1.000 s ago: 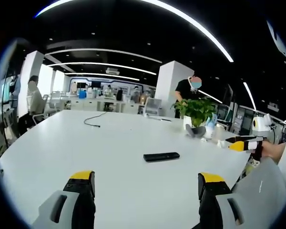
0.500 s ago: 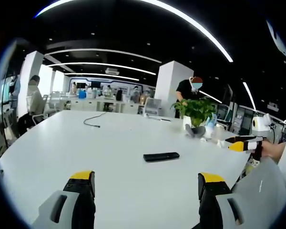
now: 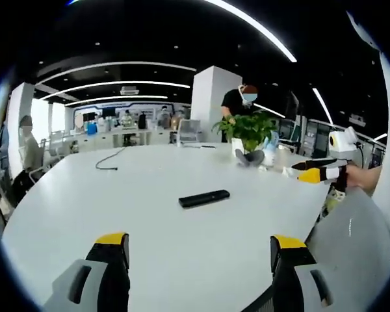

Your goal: Press the specified remote control buttons in sequence, fully releasing each button before pressing the next.

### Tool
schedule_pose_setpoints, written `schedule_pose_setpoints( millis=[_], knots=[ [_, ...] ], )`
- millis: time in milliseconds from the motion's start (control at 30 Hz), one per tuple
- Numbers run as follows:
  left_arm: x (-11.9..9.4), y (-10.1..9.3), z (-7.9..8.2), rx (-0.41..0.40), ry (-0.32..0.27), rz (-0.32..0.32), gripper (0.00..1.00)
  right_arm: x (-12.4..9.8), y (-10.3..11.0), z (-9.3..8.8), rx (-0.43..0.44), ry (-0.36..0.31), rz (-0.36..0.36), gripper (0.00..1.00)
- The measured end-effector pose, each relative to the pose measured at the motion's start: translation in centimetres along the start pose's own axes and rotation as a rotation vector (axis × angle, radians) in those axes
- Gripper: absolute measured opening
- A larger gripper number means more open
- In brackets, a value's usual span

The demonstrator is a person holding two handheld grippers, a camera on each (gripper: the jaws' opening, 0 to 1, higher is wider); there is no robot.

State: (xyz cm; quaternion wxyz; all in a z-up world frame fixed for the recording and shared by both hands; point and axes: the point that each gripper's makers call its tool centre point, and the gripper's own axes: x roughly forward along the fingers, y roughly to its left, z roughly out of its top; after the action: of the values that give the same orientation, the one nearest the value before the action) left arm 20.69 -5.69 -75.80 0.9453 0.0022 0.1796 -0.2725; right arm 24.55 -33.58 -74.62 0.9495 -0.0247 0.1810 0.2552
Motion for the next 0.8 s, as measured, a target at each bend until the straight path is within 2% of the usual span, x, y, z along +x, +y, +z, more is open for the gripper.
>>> schedule_pose_setpoints(
  millis=[633,800],
  knots=[
    [-0.4,0.8,1.0,-0.062,-0.07,0.029,0.94,0.1,0.6,0.2,-0.01,0.006,0.003,0.82],
    [-0.5,1.1,0.9,-0.057,-0.066,0.044,0.94,-0.1,0.4,0.6,0.0,-0.021,0.0,0.82]
  ],
)
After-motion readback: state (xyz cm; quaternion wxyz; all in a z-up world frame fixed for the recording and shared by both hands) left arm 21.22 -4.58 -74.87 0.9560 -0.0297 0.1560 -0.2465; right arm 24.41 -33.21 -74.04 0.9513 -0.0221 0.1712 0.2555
